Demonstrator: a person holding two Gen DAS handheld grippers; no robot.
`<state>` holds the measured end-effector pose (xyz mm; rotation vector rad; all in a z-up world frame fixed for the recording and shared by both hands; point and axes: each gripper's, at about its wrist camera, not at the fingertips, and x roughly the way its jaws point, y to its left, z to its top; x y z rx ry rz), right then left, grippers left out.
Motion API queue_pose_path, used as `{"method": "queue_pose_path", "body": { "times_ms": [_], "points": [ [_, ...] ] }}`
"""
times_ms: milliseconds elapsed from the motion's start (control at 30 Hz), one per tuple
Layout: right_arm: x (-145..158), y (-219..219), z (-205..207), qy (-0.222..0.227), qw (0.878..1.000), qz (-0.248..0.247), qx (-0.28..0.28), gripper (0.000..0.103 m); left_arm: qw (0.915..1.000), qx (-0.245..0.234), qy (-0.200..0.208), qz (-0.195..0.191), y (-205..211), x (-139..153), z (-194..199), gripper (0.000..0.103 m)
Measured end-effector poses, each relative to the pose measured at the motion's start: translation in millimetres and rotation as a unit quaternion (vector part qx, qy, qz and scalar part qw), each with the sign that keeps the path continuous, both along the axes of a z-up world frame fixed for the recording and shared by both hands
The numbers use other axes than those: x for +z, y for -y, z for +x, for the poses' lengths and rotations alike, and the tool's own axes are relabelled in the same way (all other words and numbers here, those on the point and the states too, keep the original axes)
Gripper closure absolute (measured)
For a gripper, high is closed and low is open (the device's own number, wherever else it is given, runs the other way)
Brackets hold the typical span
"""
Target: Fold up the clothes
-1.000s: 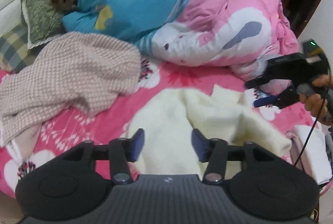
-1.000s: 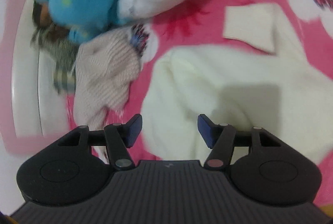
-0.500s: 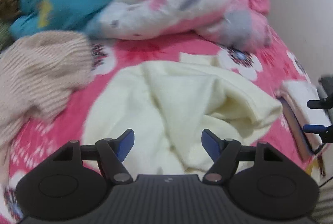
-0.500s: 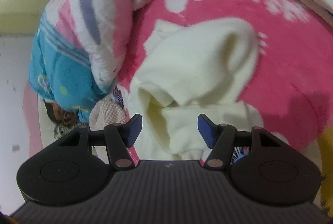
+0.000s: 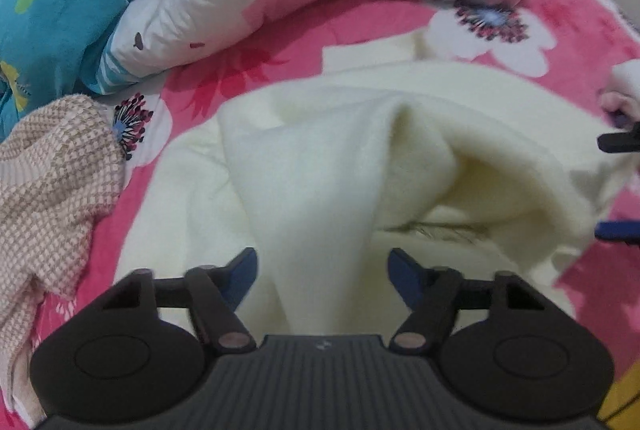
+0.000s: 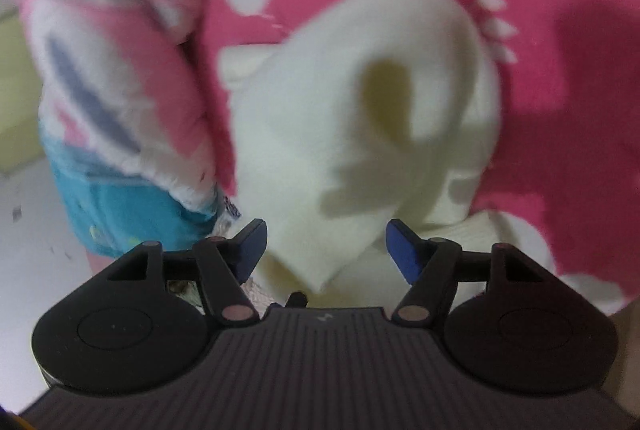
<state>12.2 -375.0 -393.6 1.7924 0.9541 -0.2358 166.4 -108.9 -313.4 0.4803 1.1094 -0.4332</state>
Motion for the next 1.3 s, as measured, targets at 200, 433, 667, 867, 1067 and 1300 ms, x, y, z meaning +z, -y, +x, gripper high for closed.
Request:
{"method": "queue_pose_path", "body": {
  "times_ms": [200,433,667,867,1067,1300],
  "points": [
    [-22,-4,15,0.053,0.997,0.059,-0.018,0.087,0.9994,0.033,0.006,0.003,5,-3,14,0.096],
    [18,43,37,0.159,0.985,0.064,-0.035,0.097,0.9919,0.095,0.024,-0.080,-26,117,46,0.096],
    [22,83,78,0.184,0.978,0.072,-0.061,0.096,0.9888,0.129,0.072,-0.021,-59,133,114,0.095],
    [-4,83,92,0.150,0.980,0.087,-0.098,0.089,0.9809,0.152,0.103,0.063,-80,102,162,0.062],
    [-10,75,87,0.140,0.981,0.080,-0.112,0.058,0.9893,0.071,0.116,0.054,-63,96,121,0.036],
    [15,78,66,0.168,0.980,0.005,-0.108,0.052,0.9594,-0.257,0.106,0.046,21,54,47,0.013]
  ]
}}
